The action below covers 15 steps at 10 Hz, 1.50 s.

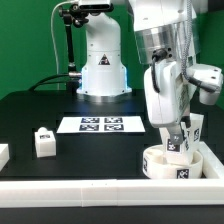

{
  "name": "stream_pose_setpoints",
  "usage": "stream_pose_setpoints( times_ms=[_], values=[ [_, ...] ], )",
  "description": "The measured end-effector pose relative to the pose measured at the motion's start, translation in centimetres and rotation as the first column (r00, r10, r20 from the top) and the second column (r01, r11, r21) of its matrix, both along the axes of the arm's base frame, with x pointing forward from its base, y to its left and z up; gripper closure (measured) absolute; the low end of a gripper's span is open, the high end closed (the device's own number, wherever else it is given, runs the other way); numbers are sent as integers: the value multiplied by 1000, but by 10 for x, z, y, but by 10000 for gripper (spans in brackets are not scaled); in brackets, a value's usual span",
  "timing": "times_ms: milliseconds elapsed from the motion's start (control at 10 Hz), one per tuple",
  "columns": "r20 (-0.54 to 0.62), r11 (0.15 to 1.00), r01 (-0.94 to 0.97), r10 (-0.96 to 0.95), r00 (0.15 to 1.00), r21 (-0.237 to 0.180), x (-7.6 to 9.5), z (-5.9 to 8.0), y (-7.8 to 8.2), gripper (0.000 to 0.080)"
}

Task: Assemble stool

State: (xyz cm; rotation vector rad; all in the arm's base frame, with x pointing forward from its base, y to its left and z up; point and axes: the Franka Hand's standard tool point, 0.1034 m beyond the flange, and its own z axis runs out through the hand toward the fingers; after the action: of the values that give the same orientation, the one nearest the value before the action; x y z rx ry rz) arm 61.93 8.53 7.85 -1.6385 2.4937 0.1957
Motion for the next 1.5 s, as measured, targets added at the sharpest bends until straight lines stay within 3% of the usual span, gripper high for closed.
stream_pose_setpoints(
  times_ms=[100, 400, 800, 1100, 1200, 1400, 1500],
  values=[
    [0, 998, -55, 55, 999, 4, 0, 4, -1, 169],
    [33, 992, -128, 128, 991, 5, 2, 21, 2, 151],
    [70, 935, -353, 354, 933, -21, 0, 17, 2, 151],
    [71, 802, -596, 597, 799, -37, -1, 21, 6, 151],
    [74, 721, -691, 693, 718, -52, -2, 23, 6, 151],
    [74, 470, -878, 882, 465, -86, 5, 26, 5, 151],
    [80, 431, -897, 902, 425, -95, 5, 26, 4, 151]
  ],
)
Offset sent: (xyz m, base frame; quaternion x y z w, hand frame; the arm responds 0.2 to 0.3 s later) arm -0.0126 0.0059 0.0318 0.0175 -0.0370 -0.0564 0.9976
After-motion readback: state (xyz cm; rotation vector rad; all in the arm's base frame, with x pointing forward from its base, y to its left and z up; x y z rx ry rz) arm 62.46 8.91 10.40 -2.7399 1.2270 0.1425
